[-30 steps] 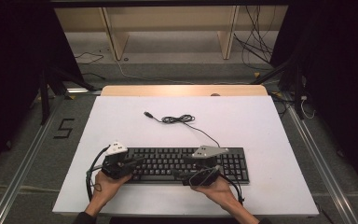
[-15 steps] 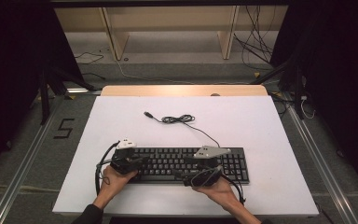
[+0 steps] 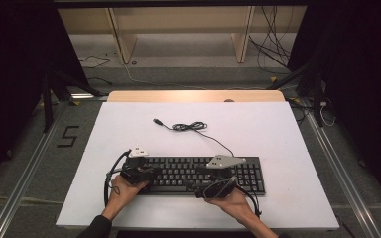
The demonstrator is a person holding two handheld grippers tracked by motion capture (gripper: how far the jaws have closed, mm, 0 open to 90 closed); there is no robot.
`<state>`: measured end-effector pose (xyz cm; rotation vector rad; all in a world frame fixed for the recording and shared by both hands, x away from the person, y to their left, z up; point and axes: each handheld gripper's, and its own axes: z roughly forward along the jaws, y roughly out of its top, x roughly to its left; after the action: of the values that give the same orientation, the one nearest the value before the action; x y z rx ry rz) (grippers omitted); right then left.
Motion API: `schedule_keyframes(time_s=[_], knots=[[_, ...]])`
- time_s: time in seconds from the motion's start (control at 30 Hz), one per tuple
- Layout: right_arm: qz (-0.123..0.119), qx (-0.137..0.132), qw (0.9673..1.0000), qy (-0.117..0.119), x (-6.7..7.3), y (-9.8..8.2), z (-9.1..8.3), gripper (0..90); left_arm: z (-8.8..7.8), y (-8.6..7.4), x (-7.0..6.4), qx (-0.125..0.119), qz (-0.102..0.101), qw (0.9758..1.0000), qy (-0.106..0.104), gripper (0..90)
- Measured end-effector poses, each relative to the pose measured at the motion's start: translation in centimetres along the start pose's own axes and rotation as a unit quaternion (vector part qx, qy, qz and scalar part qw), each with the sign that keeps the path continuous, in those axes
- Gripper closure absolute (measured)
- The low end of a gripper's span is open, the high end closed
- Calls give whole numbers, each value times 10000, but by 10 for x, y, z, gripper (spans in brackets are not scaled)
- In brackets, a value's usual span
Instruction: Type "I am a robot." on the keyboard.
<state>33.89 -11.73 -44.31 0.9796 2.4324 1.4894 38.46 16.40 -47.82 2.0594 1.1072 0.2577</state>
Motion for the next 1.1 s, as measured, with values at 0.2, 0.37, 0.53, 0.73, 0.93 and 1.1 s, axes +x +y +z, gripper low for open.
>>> schedule_keyframes(time_s=[0.2,0.37,0.53,0.73,0.93,1.1], knots=[[-26,3,10000,-4,0,0,0,303,0,0,1,-6,-21,10000,-39,891],[2,-41,10000,-47,-2,1,-1,303,-4,-1,1,-133,-18,9999,-58,877],[36,-53,9999,-121,-6,1,-1,303,-15,0,3,-366,-173,9991,-140,775],[43,-60,9998,-172,-9,1,1,304,-30,-2,5,-604,-346,9972,-254,652],[35,-61,9998,-180,-9,1,3,308,-40,-8,6,-736,-449,9958,-308,540],[39,-55,9998,-193,-9,1,5,315,-45,-13,5,-823,-480,9947,-382,480]])
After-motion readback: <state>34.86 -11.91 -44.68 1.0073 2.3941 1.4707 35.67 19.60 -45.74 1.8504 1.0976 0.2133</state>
